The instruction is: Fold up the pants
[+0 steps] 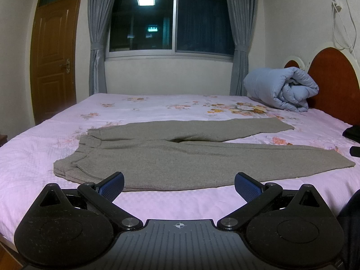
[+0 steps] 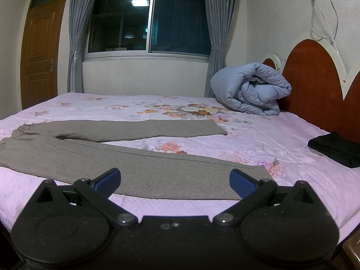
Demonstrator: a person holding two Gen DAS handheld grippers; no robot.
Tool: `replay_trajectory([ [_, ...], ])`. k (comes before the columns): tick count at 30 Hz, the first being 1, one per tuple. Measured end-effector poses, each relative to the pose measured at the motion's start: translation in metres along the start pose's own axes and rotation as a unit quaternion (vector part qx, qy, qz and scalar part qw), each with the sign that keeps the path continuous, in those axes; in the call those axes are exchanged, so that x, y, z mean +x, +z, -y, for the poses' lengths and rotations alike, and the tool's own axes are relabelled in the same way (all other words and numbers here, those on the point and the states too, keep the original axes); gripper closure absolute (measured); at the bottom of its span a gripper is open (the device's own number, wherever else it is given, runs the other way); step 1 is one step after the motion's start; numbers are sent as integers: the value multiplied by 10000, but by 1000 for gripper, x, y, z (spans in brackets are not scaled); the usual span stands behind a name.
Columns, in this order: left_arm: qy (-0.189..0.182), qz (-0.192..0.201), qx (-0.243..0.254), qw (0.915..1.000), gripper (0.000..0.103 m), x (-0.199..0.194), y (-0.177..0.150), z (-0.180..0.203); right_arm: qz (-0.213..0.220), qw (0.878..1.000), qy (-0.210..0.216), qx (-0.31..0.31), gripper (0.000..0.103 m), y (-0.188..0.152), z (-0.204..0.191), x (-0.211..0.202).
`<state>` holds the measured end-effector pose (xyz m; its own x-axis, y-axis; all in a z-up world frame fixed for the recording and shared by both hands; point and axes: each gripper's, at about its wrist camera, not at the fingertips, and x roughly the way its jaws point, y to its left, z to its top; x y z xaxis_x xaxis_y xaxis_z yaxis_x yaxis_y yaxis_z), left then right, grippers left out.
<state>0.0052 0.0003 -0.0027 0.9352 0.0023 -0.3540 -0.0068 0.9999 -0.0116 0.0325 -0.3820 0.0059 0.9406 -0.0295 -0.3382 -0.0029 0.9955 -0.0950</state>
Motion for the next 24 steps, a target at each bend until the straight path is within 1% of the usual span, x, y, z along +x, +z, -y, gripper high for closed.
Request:
replay_trajectory([
  [13, -13, -15, 17, 10000, 0, 0, 0, 0, -22, 10000, 15, 25, 6, -1, 1, 0],
  [15, -29, 24, 68, 10000, 0, 1, -6, -2, -120, 9999, 19, 80, 6, 0, 2, 2],
  [17, 54, 53, -13, 10000, 0, -2, -5, -4, -287, 9994, 66, 158, 6, -2, 6, 9],
  [19, 100, 53, -180, 9998, 0, -2, -1, -12, -261, 9992, 149, 280, 6, 0, 12, 10],
  [20, 91, -8, -266, 9996, 0, 0, 1, -18, -205, 9991, 186, 318, 6, 2, 14, 10],
  [21, 125, -70, -254, 9996, 0, 3, 4, -22, -158, 9992, 188, 322, 6, 5, 14, 11],
  [23, 332, -195, -85, 9992, 0, 14, 11, -34, -83, 9991, 151, 385, 6, 12, 17, 16],
  [24, 362, -225, -45, 9991, 0, 19, 14, -42, -61, 9990, 148, 413, 6, 17, 18, 20],
])
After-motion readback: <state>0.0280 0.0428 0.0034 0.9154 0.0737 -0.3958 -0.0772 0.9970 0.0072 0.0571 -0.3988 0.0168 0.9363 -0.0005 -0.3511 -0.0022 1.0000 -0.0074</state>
